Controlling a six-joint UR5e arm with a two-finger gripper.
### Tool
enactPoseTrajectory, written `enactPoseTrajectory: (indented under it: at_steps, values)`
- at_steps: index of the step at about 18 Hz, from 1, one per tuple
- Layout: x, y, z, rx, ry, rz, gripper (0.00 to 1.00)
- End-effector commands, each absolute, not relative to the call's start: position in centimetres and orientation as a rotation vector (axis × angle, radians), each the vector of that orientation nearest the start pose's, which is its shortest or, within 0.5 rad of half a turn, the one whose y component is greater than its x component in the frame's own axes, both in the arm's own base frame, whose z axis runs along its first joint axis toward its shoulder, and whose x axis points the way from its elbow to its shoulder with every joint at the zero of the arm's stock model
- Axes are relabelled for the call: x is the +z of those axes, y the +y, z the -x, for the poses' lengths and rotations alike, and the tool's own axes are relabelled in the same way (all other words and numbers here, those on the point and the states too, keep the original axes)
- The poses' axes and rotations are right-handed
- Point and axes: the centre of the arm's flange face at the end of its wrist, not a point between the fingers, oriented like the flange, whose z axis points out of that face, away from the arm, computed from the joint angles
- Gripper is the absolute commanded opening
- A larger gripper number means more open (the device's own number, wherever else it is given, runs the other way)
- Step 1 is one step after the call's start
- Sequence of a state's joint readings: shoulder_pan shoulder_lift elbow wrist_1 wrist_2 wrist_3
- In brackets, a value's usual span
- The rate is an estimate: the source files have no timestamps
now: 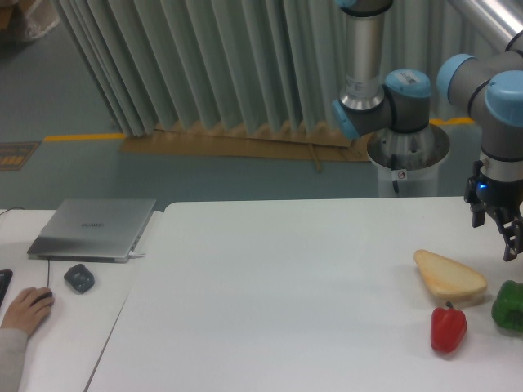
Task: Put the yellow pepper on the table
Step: 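Raise the gripper and move it out of the workspace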
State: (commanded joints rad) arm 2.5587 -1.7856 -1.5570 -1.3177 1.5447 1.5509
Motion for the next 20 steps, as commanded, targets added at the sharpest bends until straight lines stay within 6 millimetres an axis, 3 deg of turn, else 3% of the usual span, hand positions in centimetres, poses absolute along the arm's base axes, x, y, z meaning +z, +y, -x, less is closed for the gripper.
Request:
enactPoseTrajectory:
  at_steps: [6, 13, 17, 20]
  values:
    - [40.9, 43.0, 41.6, 0.081, 0.845, 2.978, 1.00]
    - [40.0, 40.3, 46.2, 0.073, 0.767, 2.998, 1.00]
    - [38.4, 39.0, 48.5, 0.042, 0.982, 2.942, 1.00]
    - [38.1, 36.7, 50.4, 0.046, 1.247, 2.843, 1.00]
